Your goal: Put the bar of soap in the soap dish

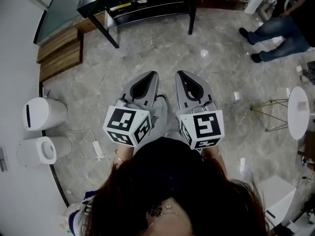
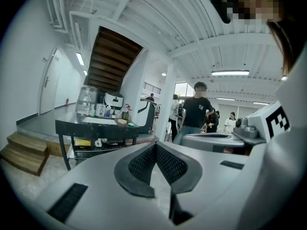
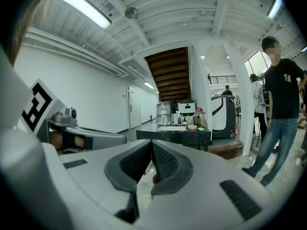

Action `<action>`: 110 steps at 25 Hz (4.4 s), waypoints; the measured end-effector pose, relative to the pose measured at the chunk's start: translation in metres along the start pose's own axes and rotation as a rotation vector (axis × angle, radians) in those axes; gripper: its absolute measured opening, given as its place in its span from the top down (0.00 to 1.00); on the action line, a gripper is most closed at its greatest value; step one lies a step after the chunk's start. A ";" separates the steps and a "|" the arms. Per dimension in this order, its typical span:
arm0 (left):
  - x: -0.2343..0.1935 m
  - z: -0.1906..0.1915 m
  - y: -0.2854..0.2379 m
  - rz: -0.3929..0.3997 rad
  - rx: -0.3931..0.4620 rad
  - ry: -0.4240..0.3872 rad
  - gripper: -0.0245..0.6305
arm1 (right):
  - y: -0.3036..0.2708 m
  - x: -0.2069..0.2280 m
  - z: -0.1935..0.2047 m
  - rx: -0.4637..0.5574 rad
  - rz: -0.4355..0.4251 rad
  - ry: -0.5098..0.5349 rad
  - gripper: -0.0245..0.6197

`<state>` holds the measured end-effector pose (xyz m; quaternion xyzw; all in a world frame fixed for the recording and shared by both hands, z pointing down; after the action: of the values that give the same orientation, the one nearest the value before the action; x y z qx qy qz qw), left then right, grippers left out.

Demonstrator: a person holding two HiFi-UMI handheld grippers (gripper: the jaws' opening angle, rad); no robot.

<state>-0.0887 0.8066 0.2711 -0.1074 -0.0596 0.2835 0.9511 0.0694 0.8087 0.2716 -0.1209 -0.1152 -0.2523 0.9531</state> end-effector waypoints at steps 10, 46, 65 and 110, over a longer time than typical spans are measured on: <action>-0.125 -0.036 -0.124 0.112 0.056 -0.021 0.96 | -0.154 0.031 -0.054 0.026 0.073 0.020 0.95; -0.335 -0.133 -0.560 0.088 0.025 0.010 0.96 | -0.524 0.339 -0.209 0.005 0.116 -0.034 0.95; -0.471 -0.150 -0.725 0.175 -0.013 0.018 0.96 | -0.687 0.432 -0.244 -0.027 0.250 -0.098 0.95; -0.552 -0.109 -0.822 0.051 -0.192 0.166 0.96 | -0.825 0.603 -0.126 -0.974 0.104 -0.008 0.37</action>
<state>-0.0965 -0.1878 0.3322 -0.2223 -0.0049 0.2907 0.9306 0.1796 -0.1968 0.4637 -0.5594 0.0188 -0.2285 0.7966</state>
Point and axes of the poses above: the fingertips, and each gripper's own axes: y backward along the fingers, x to its right, z out of its underside, the point moved 9 cm from there along y, backward along the fingers, and after that the axes turned 14 degrees about -y, right-handed, at the moved point
